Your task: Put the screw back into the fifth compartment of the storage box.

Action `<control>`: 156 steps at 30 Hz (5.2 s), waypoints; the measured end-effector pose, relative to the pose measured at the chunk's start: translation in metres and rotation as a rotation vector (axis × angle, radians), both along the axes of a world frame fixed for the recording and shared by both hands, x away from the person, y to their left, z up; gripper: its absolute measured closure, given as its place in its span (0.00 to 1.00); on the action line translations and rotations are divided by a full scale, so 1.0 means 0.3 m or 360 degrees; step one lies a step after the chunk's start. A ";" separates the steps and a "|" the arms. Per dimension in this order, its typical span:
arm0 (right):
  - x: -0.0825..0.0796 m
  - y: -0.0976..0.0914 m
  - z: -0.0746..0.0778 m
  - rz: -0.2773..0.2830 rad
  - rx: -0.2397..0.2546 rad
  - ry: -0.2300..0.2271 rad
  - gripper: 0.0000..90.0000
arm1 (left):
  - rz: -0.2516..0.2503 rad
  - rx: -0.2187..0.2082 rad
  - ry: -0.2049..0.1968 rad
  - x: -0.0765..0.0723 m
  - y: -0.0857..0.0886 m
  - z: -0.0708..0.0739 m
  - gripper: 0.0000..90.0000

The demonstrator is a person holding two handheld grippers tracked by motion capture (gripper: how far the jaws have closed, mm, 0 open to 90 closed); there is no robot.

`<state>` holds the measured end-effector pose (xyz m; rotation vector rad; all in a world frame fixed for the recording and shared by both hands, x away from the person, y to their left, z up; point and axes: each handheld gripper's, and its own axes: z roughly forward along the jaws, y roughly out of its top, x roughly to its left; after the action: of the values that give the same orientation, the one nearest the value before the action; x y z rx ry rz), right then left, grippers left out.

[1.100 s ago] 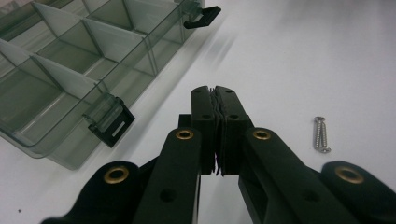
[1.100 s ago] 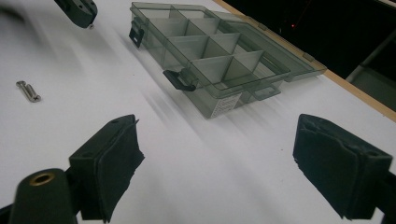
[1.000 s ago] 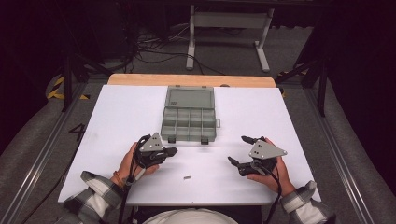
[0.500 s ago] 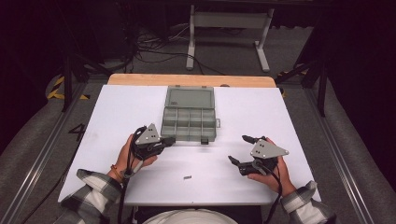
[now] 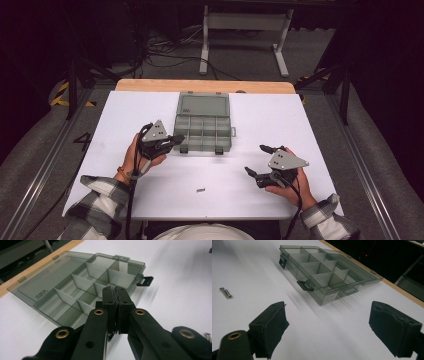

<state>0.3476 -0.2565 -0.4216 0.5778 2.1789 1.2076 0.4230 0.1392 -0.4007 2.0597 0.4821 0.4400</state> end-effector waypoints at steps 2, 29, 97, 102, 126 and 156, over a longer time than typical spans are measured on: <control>0.001 0.000 -0.001 0.0001 0.0000 0.0004 0.16 | 0.0009 -0.0013 0.0008 0.011 0.004 0.002 0.98; 0.003 -0.001 -0.003 -0.0007 0.0005 0.0008 0.16 | 0.0070 0.0067 0.0087 0.145 -0.014 -0.067 0.98; 0.003 -0.005 0.001 0.0036 0.0070 0.0059 0.16 | -0.0091 0.0006 -0.0009 -0.066 -0.010 -0.042 0.47; 0.005 -0.005 -0.002 0.0037 0.0073 0.0071 0.16 | -0.0188 0.0105 0.0003 -0.116 -0.037 -0.074 0.37; 0.007 -0.001 -0.007 0.0034 0.0033 0.0069 0.16 | -0.0435 0.0261 0.0266 -0.182 -0.162 -0.182 0.21; 0.010 -0.003 -0.010 0.0029 0.0012 0.0078 0.16 | -0.0465 0.0342 0.0341 -0.143 -0.213 -0.204 0.51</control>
<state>0.3507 -0.2573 -0.4247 0.5981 2.2256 1.2238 0.3801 0.0754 -0.4618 2.3541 0.2598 0.0995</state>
